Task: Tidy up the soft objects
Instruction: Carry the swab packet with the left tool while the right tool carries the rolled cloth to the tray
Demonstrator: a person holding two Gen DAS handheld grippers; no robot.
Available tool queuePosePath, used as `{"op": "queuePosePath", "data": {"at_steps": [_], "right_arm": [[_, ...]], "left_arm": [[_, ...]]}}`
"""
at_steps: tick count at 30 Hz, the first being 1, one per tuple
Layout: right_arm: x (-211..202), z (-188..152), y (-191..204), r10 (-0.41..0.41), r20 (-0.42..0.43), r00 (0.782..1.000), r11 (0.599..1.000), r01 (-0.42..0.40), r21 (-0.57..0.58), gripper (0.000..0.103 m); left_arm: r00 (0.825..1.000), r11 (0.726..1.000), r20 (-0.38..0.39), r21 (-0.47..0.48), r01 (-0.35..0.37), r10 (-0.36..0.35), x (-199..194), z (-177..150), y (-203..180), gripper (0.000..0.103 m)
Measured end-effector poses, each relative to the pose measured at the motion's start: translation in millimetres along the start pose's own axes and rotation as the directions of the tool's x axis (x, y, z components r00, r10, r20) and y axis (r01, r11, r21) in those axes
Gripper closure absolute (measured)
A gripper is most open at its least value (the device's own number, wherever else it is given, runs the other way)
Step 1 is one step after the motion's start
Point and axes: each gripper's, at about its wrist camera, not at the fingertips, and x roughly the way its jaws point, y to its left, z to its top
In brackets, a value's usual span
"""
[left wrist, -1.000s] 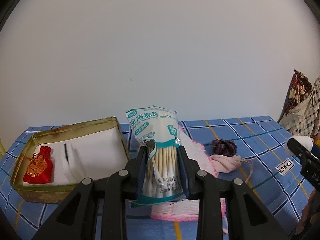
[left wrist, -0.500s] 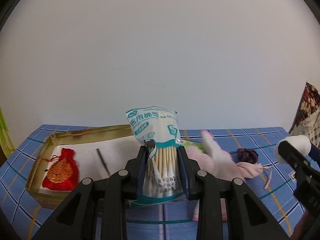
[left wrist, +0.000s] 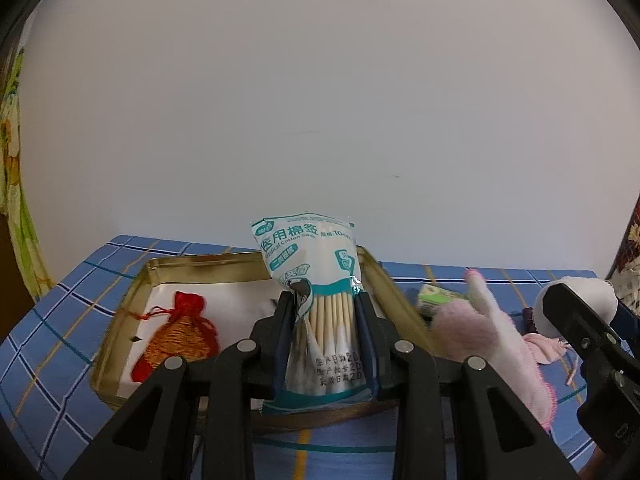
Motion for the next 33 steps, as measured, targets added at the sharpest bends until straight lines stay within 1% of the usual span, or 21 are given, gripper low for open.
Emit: {"op": "queuePosePath", "data": {"at_steps": [5, 8, 11, 17, 18, 21, 23, 33], "right_arm": [[9, 1, 21, 0.019, 0.007, 1.0, 1.0, -0.019, -0.007, 0.024], [19, 0, 31, 0.029, 0.0, 1.0, 1.0, -0.029, -0.003, 0.024], [30, -2, 41, 0.041, -0.014, 0.999, 0.999, -0.041, 0.0, 0.024], [53, -4, 60, 0.046, -0.036, 0.998, 0.999, -0.046, -0.008, 0.024], [61, -2, 60, 0.047, -0.04, 0.998, 0.999, -0.048, -0.007, 0.024], [68, -4, 59, 0.048, -0.058, 0.997, 0.999, -0.048, -0.007, 0.024], [74, -5, 67, 0.049, -0.073, 0.996, 0.999, -0.05, -0.013, 0.024], [100, -13, 67, 0.049, -0.161, 0.986, 0.997, -0.058, -0.053, 0.024]], "left_arm": [[0.999, 0.999, -0.013, -0.034, -0.043, 0.042, 4, 2, 27, 0.07], [0.997, 0.997, -0.031, -0.051, -0.065, 0.064, 10, 0, 46, 0.07], [0.996, 0.995, -0.039, -0.057, -0.085, 0.082, 14, -1, 56, 0.07], [0.991, 0.991, -0.067, -0.061, -0.116, 0.112, 22, -2, 62, 0.07], [0.991, 0.991, -0.071, -0.058, -0.121, 0.117, 22, -3, 61, 0.07], [0.985, 0.988, -0.092, -0.046, -0.15, 0.145, 27, -4, 64, 0.07], [0.981, 0.986, -0.112, -0.046, -0.163, 0.157, 32, -6, 65, 0.07], [0.966, 0.978, -0.164, -0.015, -0.206, 0.201, 42, -13, 63, 0.07]]}}
